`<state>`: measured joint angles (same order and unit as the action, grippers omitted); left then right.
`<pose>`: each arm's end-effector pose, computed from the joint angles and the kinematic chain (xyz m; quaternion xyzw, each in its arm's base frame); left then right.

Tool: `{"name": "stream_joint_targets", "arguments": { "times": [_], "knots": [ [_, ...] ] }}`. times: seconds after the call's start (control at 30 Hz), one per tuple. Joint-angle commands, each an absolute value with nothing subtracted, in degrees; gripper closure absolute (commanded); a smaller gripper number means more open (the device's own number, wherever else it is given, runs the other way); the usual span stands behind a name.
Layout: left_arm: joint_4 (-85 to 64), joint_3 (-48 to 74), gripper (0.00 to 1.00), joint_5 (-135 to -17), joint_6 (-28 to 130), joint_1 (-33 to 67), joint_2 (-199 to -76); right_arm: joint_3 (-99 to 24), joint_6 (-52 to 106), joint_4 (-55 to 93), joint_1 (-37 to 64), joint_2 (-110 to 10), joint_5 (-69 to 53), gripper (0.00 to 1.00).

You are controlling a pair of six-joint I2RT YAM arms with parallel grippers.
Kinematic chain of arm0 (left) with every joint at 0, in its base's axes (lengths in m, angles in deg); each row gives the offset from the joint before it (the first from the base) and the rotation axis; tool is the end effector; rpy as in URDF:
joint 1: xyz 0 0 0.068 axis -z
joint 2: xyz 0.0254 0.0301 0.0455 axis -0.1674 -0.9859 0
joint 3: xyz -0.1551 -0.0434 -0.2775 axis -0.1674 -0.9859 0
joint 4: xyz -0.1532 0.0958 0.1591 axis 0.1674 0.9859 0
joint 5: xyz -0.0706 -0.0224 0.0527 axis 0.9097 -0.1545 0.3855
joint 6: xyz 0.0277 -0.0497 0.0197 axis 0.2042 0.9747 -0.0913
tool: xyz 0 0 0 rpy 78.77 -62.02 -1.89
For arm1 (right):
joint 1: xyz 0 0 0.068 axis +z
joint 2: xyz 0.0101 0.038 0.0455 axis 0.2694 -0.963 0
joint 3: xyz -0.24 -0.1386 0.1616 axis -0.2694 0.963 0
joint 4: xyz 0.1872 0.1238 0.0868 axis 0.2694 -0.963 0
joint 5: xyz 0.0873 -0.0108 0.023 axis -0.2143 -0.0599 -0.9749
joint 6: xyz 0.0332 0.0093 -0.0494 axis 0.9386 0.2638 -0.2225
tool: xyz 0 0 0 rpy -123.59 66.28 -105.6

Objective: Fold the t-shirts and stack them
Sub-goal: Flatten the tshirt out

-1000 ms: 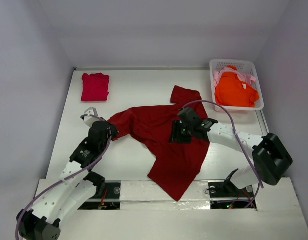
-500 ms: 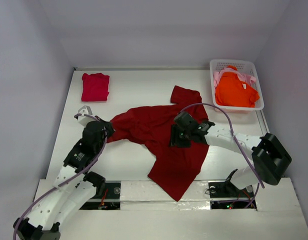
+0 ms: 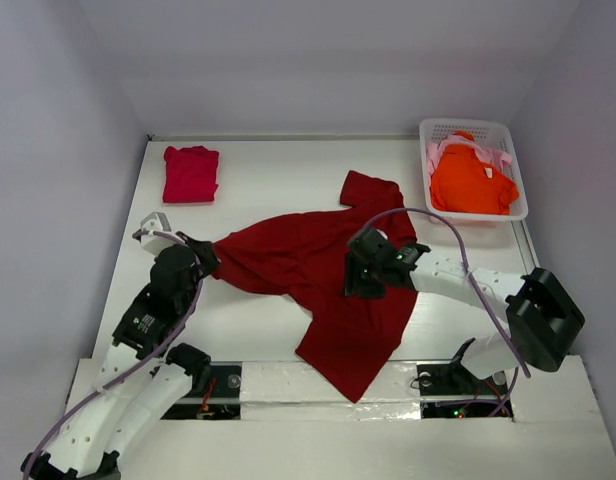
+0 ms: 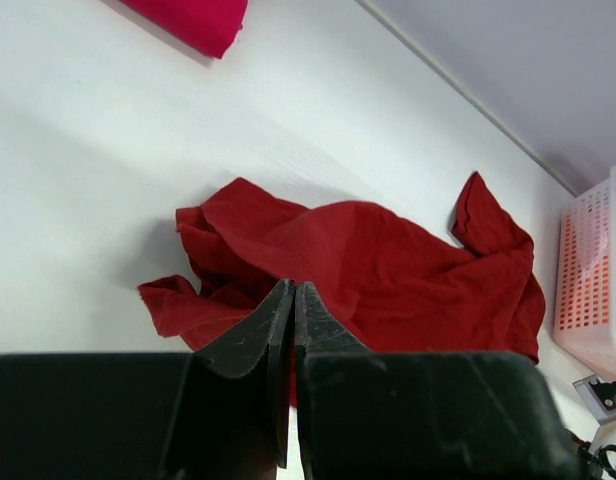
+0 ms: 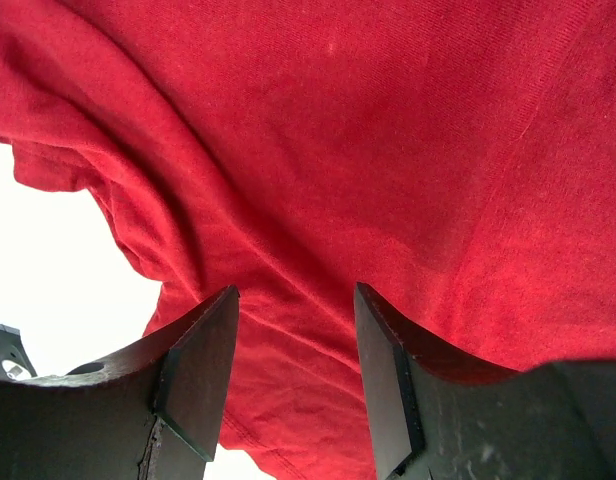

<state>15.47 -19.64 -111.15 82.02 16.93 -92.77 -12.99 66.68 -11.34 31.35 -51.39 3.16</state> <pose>0.0720 -0.0134 0.3363 -0.2455 0.7462 -0.1821 0.5914 0.1756 0.1844 0.2542 0.0028 0.9712 0.1546 0.1813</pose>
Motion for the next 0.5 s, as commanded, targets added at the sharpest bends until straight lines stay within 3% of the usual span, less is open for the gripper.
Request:
{"name": "stream_joint_targets", "arguments": {
  "times": [0.0, 0.47],
  "knots": [
    [17.3, -16.0, 1.00, -114.3, 81.2, 17.2, -91.8, -15.6, 67.5, -11.9, 32.4, -50.3, 4.6, 0.44],
    [17.6, -16.1, 1.00, -114.6, 80.8, 17.2, -91.1, -16.6, 67.4, -12.4, 33.5, -51.3, 4.7, 0.45]
  ]
}}
